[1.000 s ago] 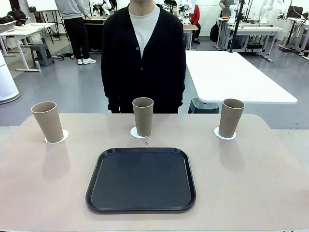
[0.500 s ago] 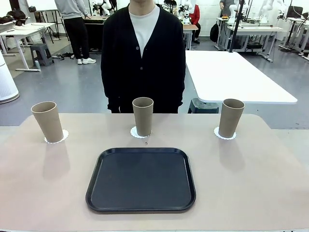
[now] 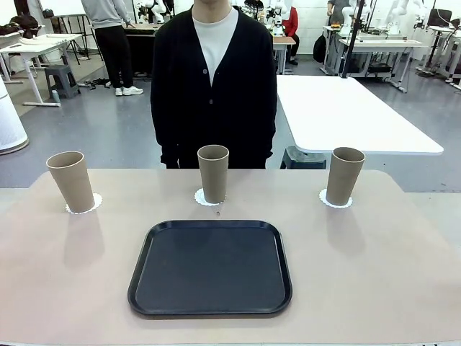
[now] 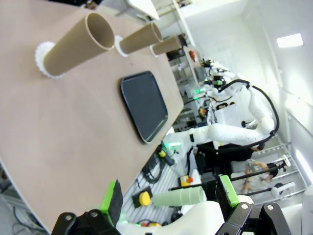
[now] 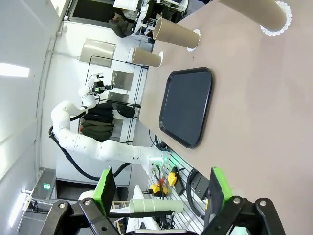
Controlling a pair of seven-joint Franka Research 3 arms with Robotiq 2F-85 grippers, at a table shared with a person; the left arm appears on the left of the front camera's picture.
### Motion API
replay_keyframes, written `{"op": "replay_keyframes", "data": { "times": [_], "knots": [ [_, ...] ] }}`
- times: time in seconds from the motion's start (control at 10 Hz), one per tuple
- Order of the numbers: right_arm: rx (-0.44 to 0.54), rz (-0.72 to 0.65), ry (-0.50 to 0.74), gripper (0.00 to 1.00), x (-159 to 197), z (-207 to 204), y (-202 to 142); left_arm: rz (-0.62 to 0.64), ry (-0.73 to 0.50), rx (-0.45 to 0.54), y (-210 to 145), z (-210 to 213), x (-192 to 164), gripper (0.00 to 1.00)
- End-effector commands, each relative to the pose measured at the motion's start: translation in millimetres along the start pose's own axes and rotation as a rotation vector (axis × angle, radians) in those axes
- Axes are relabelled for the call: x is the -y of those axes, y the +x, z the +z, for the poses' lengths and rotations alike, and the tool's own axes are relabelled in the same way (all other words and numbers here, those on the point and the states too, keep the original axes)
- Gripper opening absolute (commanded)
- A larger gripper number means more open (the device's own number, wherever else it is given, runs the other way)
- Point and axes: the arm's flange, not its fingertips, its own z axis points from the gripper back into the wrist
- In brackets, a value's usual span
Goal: Place coasters on the table and set cups on them.
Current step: Take one Reusable plastic cup from the Flat Tray and place it on a coaster set by the human.
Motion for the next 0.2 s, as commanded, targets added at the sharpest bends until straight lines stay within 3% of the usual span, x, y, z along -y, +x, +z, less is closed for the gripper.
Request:
{"op": "replay_keyframes", "data": {
  "times": [0.0,0.1],
  "knots": [
    [-0.002,0.011,0.011,1.00,-2.3,0.0,-1.3,0.009,0.007,0.000,0.2,0.9,3.2,1.00],
    [-0.002,0.011,0.011,1.00,-2.3,0.0,-1.3,0.009,0.007,0.000,0.2,0.9,3.2,1.00]
  ]
}}
